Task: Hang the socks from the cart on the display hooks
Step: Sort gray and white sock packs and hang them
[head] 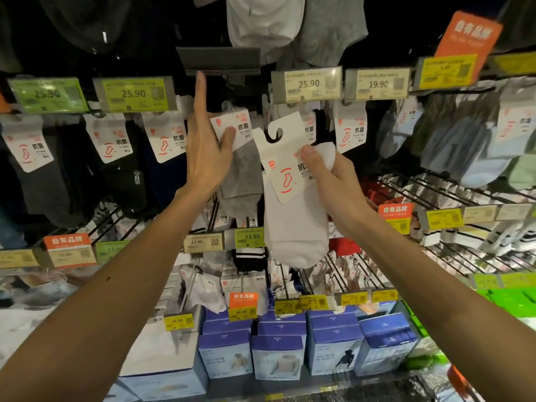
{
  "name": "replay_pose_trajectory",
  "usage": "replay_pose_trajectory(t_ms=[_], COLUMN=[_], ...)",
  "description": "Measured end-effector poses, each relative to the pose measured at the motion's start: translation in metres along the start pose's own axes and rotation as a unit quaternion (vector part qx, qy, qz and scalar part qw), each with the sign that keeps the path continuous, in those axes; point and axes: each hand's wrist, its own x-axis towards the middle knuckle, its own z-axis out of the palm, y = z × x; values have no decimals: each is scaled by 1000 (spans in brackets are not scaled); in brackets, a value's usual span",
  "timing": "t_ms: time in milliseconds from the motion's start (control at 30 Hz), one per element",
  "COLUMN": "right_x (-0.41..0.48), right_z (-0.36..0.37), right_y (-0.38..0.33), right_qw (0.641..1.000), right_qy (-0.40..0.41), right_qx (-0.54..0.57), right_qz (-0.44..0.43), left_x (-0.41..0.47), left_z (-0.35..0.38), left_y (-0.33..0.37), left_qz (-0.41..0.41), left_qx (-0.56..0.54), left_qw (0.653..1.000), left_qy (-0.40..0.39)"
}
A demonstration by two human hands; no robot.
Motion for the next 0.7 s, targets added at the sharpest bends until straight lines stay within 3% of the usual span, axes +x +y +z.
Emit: replay_pose_trajectory(t_ms=[100, 267, 367, 467, 567, 600, 700], right_x=[-7, -23, -32, -39, -48, -51, -55], right_z=[-2, -12, -25, -40, -57, -63, -82], right_y=[4, 7, 6, 1, -5, -7, -21], right_qw=[1000, 1000, 999, 999, 998, 998, 999], right_qy=[3, 1, -3, -9, -23, -27, -26], right_qx=[-10, -11, -7, 5, 11, 14, 26], right_qz=[8, 27, 42, 52, 50, 46, 33], left_x=[-5, -30, -62, -82, -89, -91, -89], left_z=[1, 0, -1, 1, 8, 12, 22], left_y=[8, 20, 37, 77, 129, 145, 183], left_qz=[-8, -135, -124, -196, -307, -312, -260], left_qx=[22, 80, 105, -21, -196, -216, -217], left_qw=[1000, 987, 987, 980, 920, 911, 930], left_qy=[-2, -20, -16, -27, -143, -163, -143])
